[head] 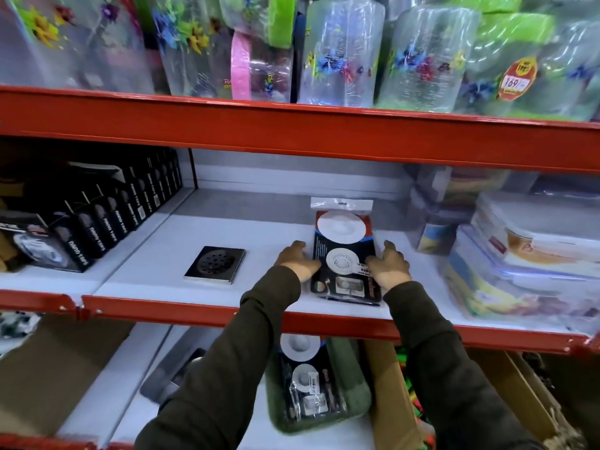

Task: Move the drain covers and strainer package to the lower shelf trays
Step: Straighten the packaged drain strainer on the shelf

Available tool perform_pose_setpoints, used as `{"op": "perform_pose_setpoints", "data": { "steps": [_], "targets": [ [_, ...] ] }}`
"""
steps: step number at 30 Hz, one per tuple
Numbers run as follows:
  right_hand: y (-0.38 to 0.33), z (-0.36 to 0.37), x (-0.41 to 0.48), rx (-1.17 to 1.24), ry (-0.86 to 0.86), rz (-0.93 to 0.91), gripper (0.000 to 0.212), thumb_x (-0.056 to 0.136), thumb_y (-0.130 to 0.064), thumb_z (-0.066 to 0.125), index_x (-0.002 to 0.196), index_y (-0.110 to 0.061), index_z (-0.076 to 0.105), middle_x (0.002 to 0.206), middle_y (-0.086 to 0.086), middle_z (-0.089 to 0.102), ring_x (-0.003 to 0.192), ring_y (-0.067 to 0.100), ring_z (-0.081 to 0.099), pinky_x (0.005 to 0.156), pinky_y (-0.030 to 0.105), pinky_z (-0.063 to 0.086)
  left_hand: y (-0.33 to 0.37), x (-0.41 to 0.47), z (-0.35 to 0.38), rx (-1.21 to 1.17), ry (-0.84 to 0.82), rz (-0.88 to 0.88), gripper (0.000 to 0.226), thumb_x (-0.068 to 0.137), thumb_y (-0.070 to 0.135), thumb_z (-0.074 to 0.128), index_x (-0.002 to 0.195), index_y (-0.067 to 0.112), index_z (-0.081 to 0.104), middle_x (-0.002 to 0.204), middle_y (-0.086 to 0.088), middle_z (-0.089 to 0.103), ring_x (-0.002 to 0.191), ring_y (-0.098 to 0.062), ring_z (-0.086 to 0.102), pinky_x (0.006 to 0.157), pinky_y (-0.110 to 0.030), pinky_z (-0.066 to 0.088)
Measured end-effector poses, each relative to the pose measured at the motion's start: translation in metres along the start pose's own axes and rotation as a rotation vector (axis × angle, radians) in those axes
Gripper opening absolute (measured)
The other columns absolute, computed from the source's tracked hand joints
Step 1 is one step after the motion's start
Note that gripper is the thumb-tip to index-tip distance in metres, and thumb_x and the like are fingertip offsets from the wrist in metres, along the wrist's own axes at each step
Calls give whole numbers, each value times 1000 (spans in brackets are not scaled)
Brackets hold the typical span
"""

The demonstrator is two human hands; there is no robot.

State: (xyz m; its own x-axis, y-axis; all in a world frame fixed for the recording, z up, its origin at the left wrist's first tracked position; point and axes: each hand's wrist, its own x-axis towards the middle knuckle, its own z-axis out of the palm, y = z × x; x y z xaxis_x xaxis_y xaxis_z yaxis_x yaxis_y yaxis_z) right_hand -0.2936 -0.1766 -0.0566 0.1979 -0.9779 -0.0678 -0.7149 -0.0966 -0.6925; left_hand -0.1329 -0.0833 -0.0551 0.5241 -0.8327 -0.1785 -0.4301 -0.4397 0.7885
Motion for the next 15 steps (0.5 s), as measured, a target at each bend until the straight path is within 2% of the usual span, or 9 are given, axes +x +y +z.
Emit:
{"op": "perform_pose_setpoints", "data": {
  "steps": [1, 4, 8, 12, 15],
  "targets": [
    [-1, 0, -2, 60, -39, 22, 52, 92, -16, 51, 141, -4, 39, 139, 24, 50, 129, 41, 47, 105, 41, 40, 0, -1, 1, 0, -7, 13, 51, 88, 24, 63, 136, 12, 53, 136, -11, 60, 126, -29, 56, 107, -30, 44],
    [4, 2, -1, 134, -95, 32, 37, 89, -8, 49, 126, -1, 51, 125, 24, 62, 115, 39, 58, 96, 39, 47, -1, -7, 5, 24, 8, 43, 27, 90, 22, 59, 112, 9, 69, 119, -13, 71, 112, -32, 64, 98, -31, 51],
    [11, -1, -13, 170, -124, 3, 32, 85, -5, 49, 116, 0, 56, 115, 23, 66, 106, 38, 62, 85, 37, 49, -6, -16, 6, 42, 3, 43, 26, 88, 23, 63, 108, 10, 71, 115, -12, 72, 109, -30, 65, 97, -30, 52],
    [18, -4, -31, 206, -126, 8, 31, 87, -4, 49, 117, -1, 57, 114, 19, 66, 102, 33, 61, 74, 28, 47, -10, -29, 4, 71, 9, 60, 28, 85, 27, 65, 107, 11, 73, 113, -10, 73, 104, -28, 67, 92, -29, 54],
    [20, -3, -35, 210, -105, -1, 31, 88, -5, 48, 118, -2, 56, 118, 21, 65, 109, 36, 61, 88, 35, 50, -12, -34, 5, 91, 16, 81, 30, 86, 31, 64, 110, 14, 72, 117, -8, 73, 107, -27, 66, 97, -32, 54]
  ]
}}
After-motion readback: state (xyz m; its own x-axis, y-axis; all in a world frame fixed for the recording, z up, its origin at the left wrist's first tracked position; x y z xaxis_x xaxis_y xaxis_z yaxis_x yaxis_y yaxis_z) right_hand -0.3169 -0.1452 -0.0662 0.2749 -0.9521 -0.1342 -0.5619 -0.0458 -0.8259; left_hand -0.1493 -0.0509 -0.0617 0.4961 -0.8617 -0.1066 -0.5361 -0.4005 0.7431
